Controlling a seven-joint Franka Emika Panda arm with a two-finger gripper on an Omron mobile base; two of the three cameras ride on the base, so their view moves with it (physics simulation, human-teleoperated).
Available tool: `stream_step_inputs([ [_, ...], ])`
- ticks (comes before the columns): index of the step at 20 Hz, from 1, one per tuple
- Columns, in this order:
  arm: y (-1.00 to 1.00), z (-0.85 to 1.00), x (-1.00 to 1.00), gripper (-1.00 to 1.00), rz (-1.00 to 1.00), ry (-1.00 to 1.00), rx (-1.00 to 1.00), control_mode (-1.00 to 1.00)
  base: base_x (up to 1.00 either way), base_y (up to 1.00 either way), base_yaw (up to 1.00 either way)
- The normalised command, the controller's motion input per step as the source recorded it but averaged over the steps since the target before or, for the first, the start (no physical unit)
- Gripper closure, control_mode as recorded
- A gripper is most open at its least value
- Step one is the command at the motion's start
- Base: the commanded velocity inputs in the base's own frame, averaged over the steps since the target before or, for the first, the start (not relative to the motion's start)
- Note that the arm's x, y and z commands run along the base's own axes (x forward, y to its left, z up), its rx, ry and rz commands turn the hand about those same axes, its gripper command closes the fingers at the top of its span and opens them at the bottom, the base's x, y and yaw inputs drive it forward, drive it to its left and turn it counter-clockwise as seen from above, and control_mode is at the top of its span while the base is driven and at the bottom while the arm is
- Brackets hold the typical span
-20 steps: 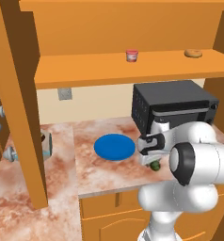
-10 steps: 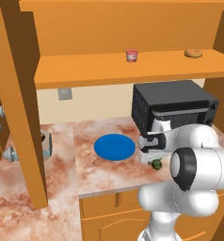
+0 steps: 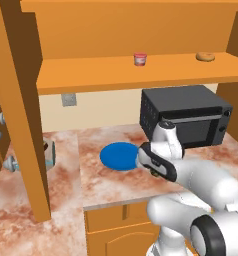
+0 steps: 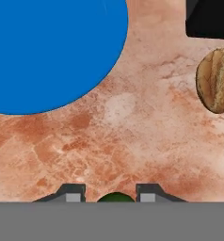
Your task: Pick the avocado and bread from the counter and place them on the plate. Then pick the jam from the cabinet and place it next to the plate. Lastly close the cabinet door.
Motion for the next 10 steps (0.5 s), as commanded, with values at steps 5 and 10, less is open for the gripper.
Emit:
stream_step_inputs([
  [5,0.34,0.46,0.09,1.00,-0.02,-0.28,0.00,-1.00,0.00,0.00,0.00],
  [10,0.35,0.21,0.33,1.00,0.00,-0.28,0.00,-1.00,0.00,0.00,0.00],
])
